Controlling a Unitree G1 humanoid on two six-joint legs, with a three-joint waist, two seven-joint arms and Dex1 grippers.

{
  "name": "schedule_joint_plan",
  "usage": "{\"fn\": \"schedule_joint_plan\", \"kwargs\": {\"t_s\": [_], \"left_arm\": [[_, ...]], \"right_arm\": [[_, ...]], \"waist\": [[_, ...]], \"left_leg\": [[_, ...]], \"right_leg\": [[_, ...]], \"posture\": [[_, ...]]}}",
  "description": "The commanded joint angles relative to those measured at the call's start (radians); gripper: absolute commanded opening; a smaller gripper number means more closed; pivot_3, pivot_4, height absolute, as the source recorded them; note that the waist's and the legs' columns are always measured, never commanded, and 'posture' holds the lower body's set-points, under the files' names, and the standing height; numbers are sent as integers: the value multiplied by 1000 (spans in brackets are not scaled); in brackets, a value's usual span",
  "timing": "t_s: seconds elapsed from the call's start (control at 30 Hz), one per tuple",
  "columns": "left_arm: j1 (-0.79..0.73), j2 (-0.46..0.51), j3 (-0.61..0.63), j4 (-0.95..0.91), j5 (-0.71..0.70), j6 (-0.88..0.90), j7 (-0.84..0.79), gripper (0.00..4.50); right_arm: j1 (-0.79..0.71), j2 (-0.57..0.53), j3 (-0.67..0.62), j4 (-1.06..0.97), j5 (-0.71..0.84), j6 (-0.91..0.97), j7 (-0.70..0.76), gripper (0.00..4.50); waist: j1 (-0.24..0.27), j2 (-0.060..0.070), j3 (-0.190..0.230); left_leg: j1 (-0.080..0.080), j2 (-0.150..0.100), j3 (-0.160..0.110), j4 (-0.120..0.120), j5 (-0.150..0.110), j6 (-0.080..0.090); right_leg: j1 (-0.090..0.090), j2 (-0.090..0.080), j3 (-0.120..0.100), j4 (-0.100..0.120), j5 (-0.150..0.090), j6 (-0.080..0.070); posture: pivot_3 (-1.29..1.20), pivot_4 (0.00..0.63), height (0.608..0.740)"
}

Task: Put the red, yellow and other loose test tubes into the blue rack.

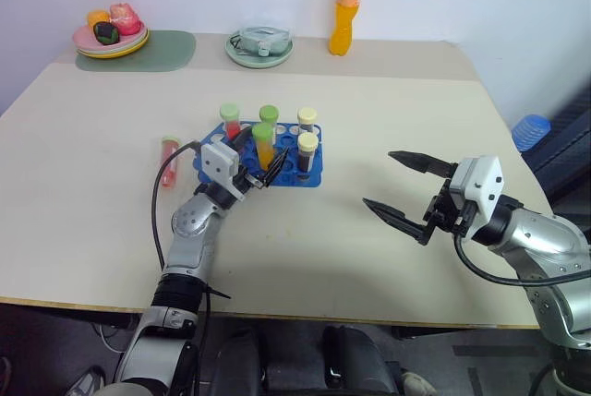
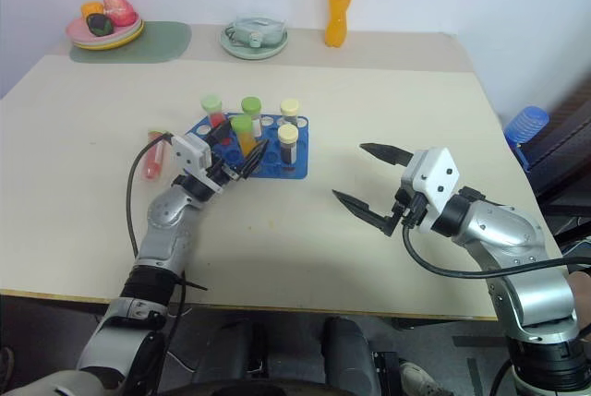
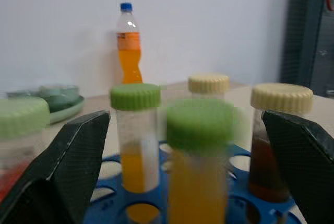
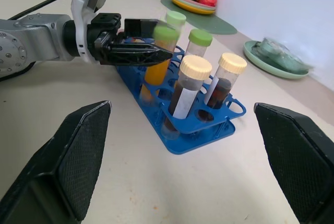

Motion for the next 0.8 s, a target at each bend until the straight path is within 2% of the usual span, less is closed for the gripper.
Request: {"fn": "schedule_joint_plan", "kwargs": {"t_s": [0.03, 0.23, 0.37, 0.43, 0.5, 0.57, 0.63, 0.73, 0.77, 0.8], "left_arm": [[22, 10, 22, -96, -2, -15, 7, 4465], [35, 52, 76, -225, -24, 53, 49, 4465], [-45, 115, 242, -290, -136, 267, 214, 4465], [-98, 136, 321, -264, -169, 398, 349, 4465], [-156, 169, 359, -228, -110, 565, 524, 4465], [-221, 202, 397, -179, -121, 771, 647, 4465], [-273, 218, 435, -158, -185, 908, 670, 4465], [-334, 240, 449, -170, -188, 1088, 740, 4465], [-377, 247, 463, -141, -195, 1228, 788, 4465], [-405, 251, 466, -126, -202, 1296, 801, 4465]], "right_arm": [[-17, 12, 4, 4, -2, -27, 0, 4500], [-25, 24, 25, 19, -6, -42, 6, 4500], [-45, 34, 47, 53, -9, -56, 19, 4500], [-53, 39, 57, 65, -10, -63, 28, 4500], [-62, 43, 66, 76, -12, -69, 35, 4500], [-74, 48, 76, 88, -15, -75, 42, 4500], [-84, 53, 84, 100, -20, -81, 48, 4500], [-93, 58, 93, 111, -21, -86, 52, 4500], [-94, 60, 98, 112, -22, -88, 53, 4500], [-95, 63, 101, 113, -23, -90, 53, 4500]], "waist": [[0, 0, 0], [0, 0, 0], [-3, 0, 0], [-3, 0, 0], [-2, 0, 0], [-1, 0, 0], [1, -1, 0], [2, -3, 2], [2, -3, 1], [2, -3, 2]], "left_leg": [[0, 0, 0, 0, 0, 0], [0, 0, 0, 0, 0, 0], [0, 1, 0, 0, 0, 0], [1, 1, -1, 0, 0, 0], [1, 1, 0, 0, 0, 0], [1, 0, 0, 0, 0, 0], [1, 0, -1, 0, 1, -1], [0, 0, 0, 0, 3, -5], [0, 0, 0, 0, 3, -5], [0, 0, 0, 0, 3, -6]], "right_leg": [[0, 0, 0, 0, 0, 0], [0, 0, 0, 0, 0, 0], [0, 0, 0, 0, 0, 0], [0, 0, 0, 1, 0, 0], [0, 0, 0, 1, 0, 0], [1, 0, 0, 1, 0, 0], [1, 0, 0, 1, 0, 0], [1, 0, 0, 0, 0, 0], [1, 0, 0, 0, 0, 0], [1, 0, -1, 0, 0, 0]], "posture": [[0, 150, 740], [0, 150, 740], [0, 150, 740], [0, 150, 740], [0, 150, 740], [0, 150, 740], [0, 150, 740], [0, 150, 740], [0, 150, 740], [0, 150, 740]]}}
